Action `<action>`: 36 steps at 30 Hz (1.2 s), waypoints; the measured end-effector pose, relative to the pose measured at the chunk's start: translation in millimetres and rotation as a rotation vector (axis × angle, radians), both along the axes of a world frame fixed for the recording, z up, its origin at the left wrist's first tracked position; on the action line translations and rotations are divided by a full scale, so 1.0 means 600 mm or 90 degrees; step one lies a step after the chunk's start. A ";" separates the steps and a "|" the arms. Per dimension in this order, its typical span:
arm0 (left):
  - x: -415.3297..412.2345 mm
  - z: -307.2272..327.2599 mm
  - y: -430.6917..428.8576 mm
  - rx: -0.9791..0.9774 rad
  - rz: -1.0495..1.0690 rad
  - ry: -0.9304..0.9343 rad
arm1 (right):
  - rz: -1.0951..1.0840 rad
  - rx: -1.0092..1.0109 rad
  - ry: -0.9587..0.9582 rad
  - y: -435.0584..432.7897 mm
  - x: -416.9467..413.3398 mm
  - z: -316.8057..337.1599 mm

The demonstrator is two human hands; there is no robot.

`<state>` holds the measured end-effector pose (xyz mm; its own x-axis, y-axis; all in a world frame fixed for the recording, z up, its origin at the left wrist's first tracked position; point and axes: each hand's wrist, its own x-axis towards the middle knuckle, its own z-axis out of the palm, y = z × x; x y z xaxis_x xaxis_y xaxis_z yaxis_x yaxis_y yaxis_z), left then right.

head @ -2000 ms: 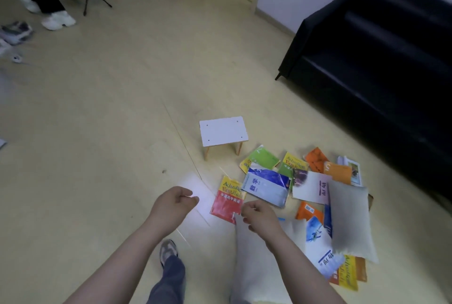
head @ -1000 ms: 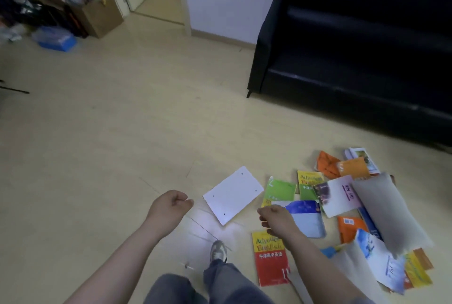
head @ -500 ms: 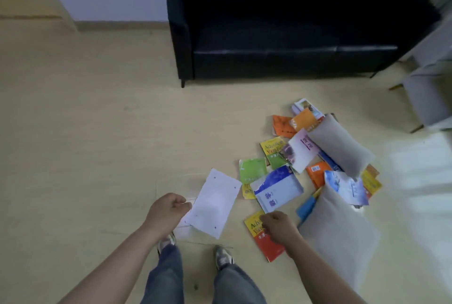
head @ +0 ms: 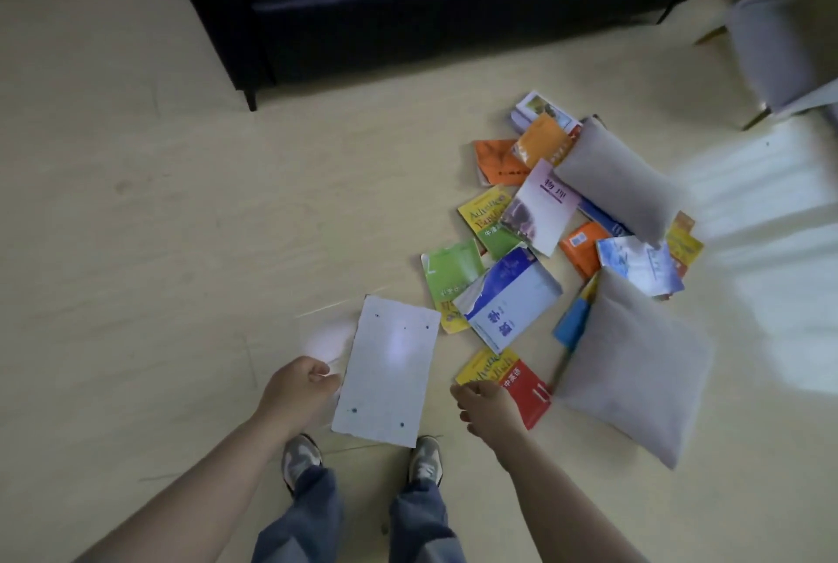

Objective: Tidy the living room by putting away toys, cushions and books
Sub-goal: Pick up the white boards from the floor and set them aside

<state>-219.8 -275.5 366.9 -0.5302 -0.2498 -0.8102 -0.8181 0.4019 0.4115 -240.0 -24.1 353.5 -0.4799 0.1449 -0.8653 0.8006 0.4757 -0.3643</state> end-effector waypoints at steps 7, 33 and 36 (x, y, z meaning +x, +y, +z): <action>-0.019 -0.211 0.021 -0.011 -0.014 -0.059 | -0.033 0.011 -0.031 -0.004 -0.020 -0.206; -0.063 -0.455 0.048 0.073 0.047 -0.063 | -0.174 -0.080 -0.046 -0.033 -0.038 -0.468; -0.061 -0.417 0.052 0.045 0.043 -0.027 | -0.189 -0.088 -0.035 -0.031 -0.035 -0.435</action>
<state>-256.6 -244.4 116.6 -0.4789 -0.2255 -0.8484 -0.8597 0.3162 0.4013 -261.0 -42.5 92.5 -0.3863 0.1513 -0.9099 0.9171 0.1682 -0.3614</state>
